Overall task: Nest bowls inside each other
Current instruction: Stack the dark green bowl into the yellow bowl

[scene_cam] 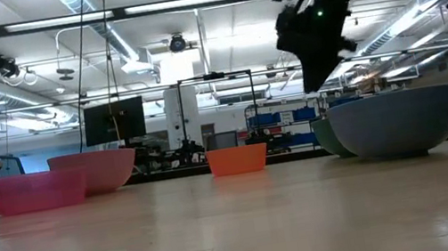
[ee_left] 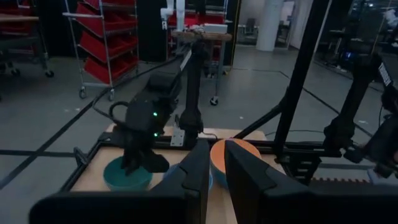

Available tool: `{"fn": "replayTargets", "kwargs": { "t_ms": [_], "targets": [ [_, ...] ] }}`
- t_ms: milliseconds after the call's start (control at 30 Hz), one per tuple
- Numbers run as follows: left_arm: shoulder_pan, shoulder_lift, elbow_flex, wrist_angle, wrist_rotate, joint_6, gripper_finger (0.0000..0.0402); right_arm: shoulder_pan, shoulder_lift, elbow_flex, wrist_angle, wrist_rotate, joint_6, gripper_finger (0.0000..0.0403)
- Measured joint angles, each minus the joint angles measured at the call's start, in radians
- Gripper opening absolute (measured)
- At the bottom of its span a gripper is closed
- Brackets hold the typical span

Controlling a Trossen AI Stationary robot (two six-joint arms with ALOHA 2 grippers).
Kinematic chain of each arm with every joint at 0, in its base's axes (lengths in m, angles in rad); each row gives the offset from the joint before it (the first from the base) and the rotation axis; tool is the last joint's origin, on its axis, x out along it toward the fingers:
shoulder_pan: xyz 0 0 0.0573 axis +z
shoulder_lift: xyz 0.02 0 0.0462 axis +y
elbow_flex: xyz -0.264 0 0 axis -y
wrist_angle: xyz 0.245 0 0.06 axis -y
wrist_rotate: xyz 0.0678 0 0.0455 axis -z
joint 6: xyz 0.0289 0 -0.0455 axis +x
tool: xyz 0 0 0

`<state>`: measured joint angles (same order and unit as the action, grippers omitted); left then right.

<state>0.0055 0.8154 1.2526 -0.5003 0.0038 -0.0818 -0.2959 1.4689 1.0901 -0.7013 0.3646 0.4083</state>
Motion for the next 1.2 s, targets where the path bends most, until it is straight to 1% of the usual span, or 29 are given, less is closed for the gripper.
{"fn": "replayTargets", "kwargs": {
  "t_ms": [67, 133, 300, 367, 500, 633, 767, 867, 1033, 1200],
  "targets": [
    [0.000, 0.000, 0.000, -0.001, -0.001, 0.000, 0.0058, -0.024, 0.025, 0.000, 0.041, -0.062, -0.012, 0.0098],
    [0.000, -0.001, 0.000, -0.024, -0.002, -0.001, 0.0058, -0.045, 0.049, 0.000, 0.045, -0.092, -0.019, 0.0100],
    [0.001, 0.003, 0.000, -0.163, -0.018, -0.038, 0.0058, -0.067, 0.086, 0.000, 0.032, -0.098, -0.038, 0.0106],
    [0.001, 0.003, 0.000, -0.209, -0.059, -0.080, 0.0058, -0.068, 0.086, 0.000, 0.033, -0.099, -0.049, 0.0107],
    [-0.001, 0.003, 0.000, -0.289, -0.141, -0.113, 0.0058, -0.069, 0.083, 0.000, 0.018, -0.115, -0.050, 0.0107],
    [-0.001, 0.002, 0.000, -0.319, -0.183, -0.113, 0.0058, -0.071, 0.083, 0.000, -0.012, -0.153, -0.022, 0.0110],
    [-0.001, 0.002, 0.000, -0.327, -0.189, -0.113, 0.0058, -0.071, 0.083, 0.000, -0.025, -0.162, -0.008, 0.0114],
    [-0.001, 0.002, 0.000, -0.359, -0.189, -0.124, 0.0058, -0.070, 0.083, 0.000, -0.051, -0.183, 0.005, 0.0116],
    [-0.001, 0.002, 0.000, -0.413, -0.189, -0.142, 0.0058, -0.053, 0.083, 0.000, -0.107, -0.186, 0.017, 0.0116],
    [-0.001, 0.002, 0.001, -0.422, -0.189, -0.155, 0.0058, -0.044, 0.084, -0.050, -0.072, -0.186, 0.020, 0.0116]
  ]
}}
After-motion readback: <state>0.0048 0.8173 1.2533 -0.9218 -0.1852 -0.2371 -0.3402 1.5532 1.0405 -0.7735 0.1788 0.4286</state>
